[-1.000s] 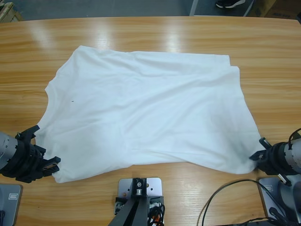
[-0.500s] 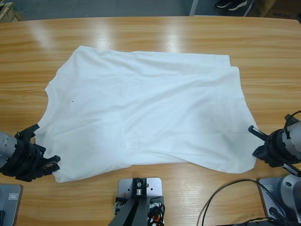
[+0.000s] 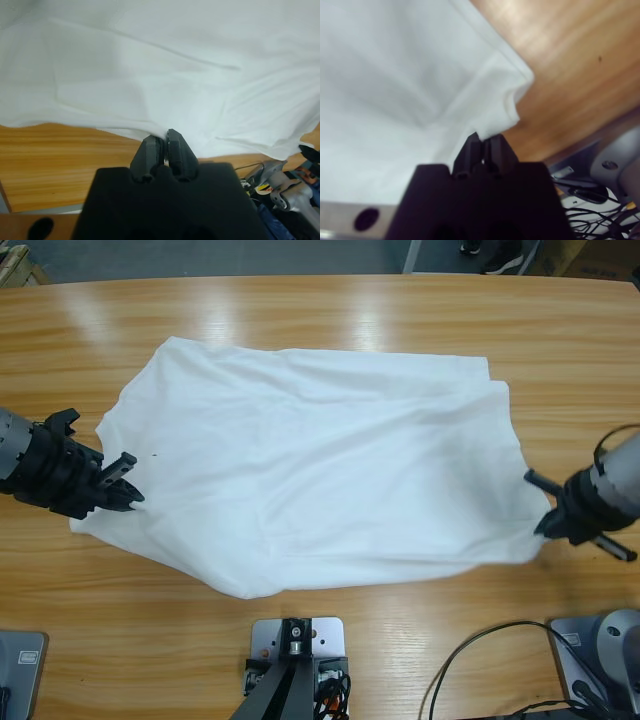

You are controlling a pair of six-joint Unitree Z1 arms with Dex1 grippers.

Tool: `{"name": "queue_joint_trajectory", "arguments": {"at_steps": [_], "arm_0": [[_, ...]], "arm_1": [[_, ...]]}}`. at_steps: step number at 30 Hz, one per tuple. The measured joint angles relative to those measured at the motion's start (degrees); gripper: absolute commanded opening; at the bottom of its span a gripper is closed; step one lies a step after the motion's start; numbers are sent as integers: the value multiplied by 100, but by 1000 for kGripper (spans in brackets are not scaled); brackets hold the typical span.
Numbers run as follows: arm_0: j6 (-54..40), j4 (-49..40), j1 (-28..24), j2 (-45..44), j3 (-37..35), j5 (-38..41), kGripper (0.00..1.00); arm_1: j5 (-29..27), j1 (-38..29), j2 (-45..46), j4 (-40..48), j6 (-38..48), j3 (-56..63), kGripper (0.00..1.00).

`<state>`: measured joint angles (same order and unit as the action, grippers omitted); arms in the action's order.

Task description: Fold clothes

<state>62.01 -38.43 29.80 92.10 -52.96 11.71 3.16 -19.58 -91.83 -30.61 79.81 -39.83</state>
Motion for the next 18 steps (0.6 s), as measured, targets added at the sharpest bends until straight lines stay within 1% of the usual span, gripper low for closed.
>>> {"name": "queue_joint_trajectory", "arguments": {"at_steps": [4, 7, 11, 14, 18], "arm_0": [[-208, -76, -324, 72, -33, 0, 0], [-358, -124, -649, 77, -73, 0, 0], [-533, -222, -987, 122, -308, 0, 0], [-569, -271, -1099, 168, -500, 0, 0], [-659, -315, -1165, 256, -522, 0, 0]], "arm_1": [[56, 421, -242, -26, -476, -379, 0], [132, 575, -460, -80, -693, -638, 0], [219, 729, -714, -91, -921, -794, 0], [236, 919, -874, -91, -1143, -826, 0], [263, 1213, -1026, -91, -1491, -987, 0]]}}
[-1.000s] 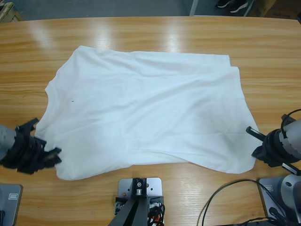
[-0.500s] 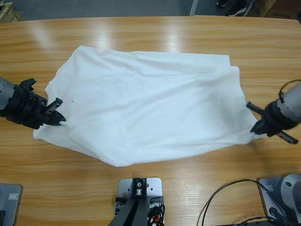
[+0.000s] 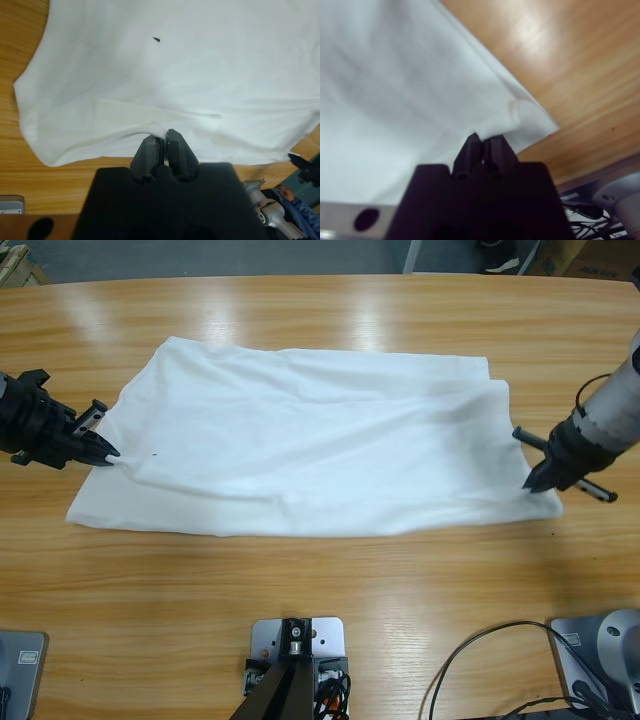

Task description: Fold clothes

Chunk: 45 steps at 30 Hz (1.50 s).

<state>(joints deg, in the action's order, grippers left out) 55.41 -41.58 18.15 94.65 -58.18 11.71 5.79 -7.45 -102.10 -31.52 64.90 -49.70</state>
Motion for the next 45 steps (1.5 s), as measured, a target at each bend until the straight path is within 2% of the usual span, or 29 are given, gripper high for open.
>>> {"name": "queue_joint_trajectory", "arguments": {"at_steps": [5, 16, 17, 18, 19, 20, 21, 23, 37, 38, 39, 40, 41, 45], "arm_0": [[-37, -11, -92, 85, -1, 0, 0], [-50, -11, -205, 165, -1, 0, 0], [-51, -13, -204, 165, -1, -2, 0], [-51, -20, -204, 166, -1, -5, 0], [-51, -29, -205, 166, -1, -8, 0], [-51, -41, -205, 166, -1, -14, 0], [-51, -62, -205, 166, -1, -19, 0], [-51, -125, -205, 166, -1, -26, 0], [-123, -182, -457, 166, 54, -174, 0], [-129, -182, -459, 166, 54, -174, 27], [-129, -182, -461, 166, 54, -174, 341], [-129, -182, -462, 165, 54, -162, 805], [-129, -182, -462, 164, 54, -146, 967], [-103, -182, -462, 55, 54, -185, 973]], "arm_1": [[14, 343, -67, 0, -324, -260, 0], [15, 357, -411, -62, -454, -380, 0], [15, 357, -425, -53, -462, -389, 79], [15, 357, -432, -45, -480, -402, 431], [15, 357, -435, -40, -510, -420, 688], [15, 357, -435, -39, -549, -446, 859], [15, 357, -435, -38, -587, -484, 936], [14, 358, -435, -32, -653, -580, 997], [-416, 434, -171, -348, -1075, -684, 1000], [-416, 434, -85, -380, -1116, -684, 1000], [-416, 426, 39, -402, -1143, -683, 1000], [-416, 397, 199, -416, -1169, -682, 1000], [-416, 341, 415, -422, -1221, -680, 1000], [-412, 95, 1238, -434, -1603, -680, 1000]]}}
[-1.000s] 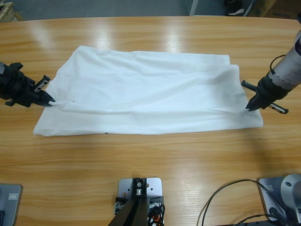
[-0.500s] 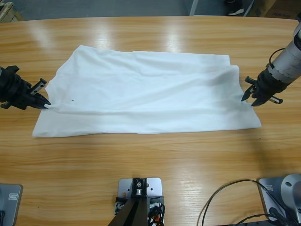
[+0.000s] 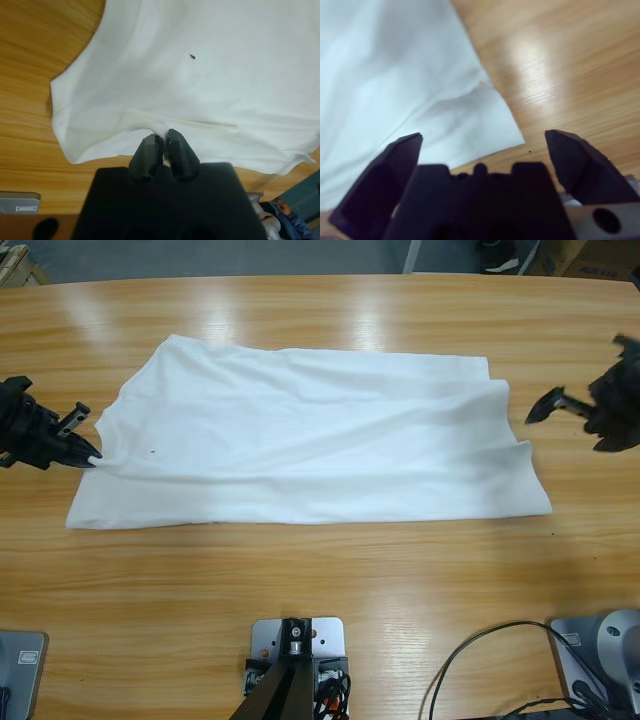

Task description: Fold clothes

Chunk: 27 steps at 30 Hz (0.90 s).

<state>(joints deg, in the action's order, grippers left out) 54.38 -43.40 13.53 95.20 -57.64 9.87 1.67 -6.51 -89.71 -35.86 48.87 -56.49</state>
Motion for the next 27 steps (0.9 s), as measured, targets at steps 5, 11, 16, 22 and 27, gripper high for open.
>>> {"name": "queue_joint_trajectory", "arguments": {"at_steps": [5, 11, 16, 22, 27], "arm_0": [[31, 0, 0, -212, 66, -435, 958], [66, -12, 47, -785, 325, -871, 964], [513, -6, 561, -1399, 1055, -858, 948], [1651, 291, 761, -1737, 1701, -557, 950], [2572, 831, 767, -1449, 1800, -253, 942]], "arm_1": [[82, -257, 486, -27, -306, 58, 1000], [88, -721, 918, -29, -382, 271, 984], [99, -924, 1139, 409, 120, 1021, 945], [1, -954, 1447, 1602, 1957, 2510, 895], [-222, -952, 1386, 1728, 2825, 2704, 686]]}}
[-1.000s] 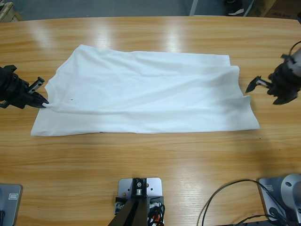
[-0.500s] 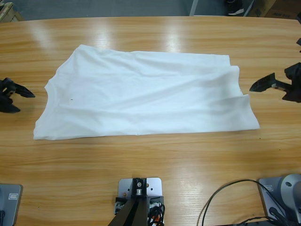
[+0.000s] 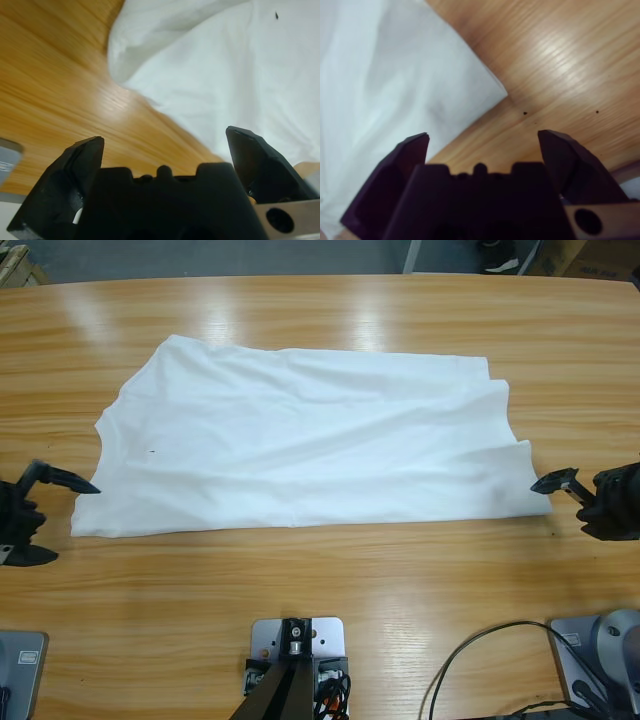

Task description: Fold clothes

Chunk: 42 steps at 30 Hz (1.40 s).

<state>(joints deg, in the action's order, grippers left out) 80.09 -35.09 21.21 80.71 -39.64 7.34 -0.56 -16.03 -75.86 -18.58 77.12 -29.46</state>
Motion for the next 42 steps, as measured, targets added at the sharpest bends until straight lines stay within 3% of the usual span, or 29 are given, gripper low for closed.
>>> {"name": "queue_joint_trajectory", "arguments": {"at_steps": [5, 7, 9, 15, 16, 18, 19, 24, 26, 27, 34, 35, 36, 37, 38, 39, 40, 42], "arm_0": [[435, 302, 1, 320, 129, 40, 857], [498, 343, 1, 351, 196, 40, 814], [552, 448, 1, 366, 298, 40, 753], [670, 802, 1, 380, 491, 39, 745], [671, 834, 1, 381, 502, 38, 692], [671, 913, 1, 387, 542, 30, 458], [671, 955, 1, 399, 564, 24, 410], [616, 1128, 1, 430, 633, -66, 392], [584, 1143, 1, 430, 657, -103, 99], [574, 1144, 1, 430, 666, -114, 0], [548, 1146, 1, 430, 733, -203, 0], [538, 1146, 1, 430, 750, -217, 3], [526, 1146, 1, 430, 767, -223, 221], [511, 1147, 1, 430, 786, -229, 528], [495, 1146, 1, 430, 802, -236, 750], [482, 1146, 1, 430, 815, -239, 883], [475, 1146, 1, 430, 820, -241, 942], [453, 1127, 1, 420, 820, -241, 959]], "arm_1": [[56, 1, -491, 465, 430, 199, 611], [61, 29, -614, 659, 506, 294, 530], [75, 106, -740, 877, 533, 407, 517], [145, 292, -964, 1246, 538, 572, 504], [157, 313, -964, 1278, 538, 584, 390], [193, 360, -964, 1399, 537, 615, 204], [216, 386, -972, 1500, 533, 621, 179], [326, 534, -1009, 1707, 396, 659, 152], [333, 553, -1016, 1733, 372, 676, 146], [336, 559, -1023, 1740, 365, 678, 119], [362, 575, -1051, 1754, 241, 682, 117], [362, 578, -1051, 1754, 230, 682, 123], [363, 584, -1051, 1754, 225, 682, 189], [367, 591, -1051, 1754, 223, 682, 360], [370, 595, -1051, 1755, 222, 681, 577], [370, 596, -1051, 1755, 222, 682, 780], [370, 597, -1051, 1755, 222, 682, 915], [370, 597, -1056, 1767, 222, 669, 983]]}}
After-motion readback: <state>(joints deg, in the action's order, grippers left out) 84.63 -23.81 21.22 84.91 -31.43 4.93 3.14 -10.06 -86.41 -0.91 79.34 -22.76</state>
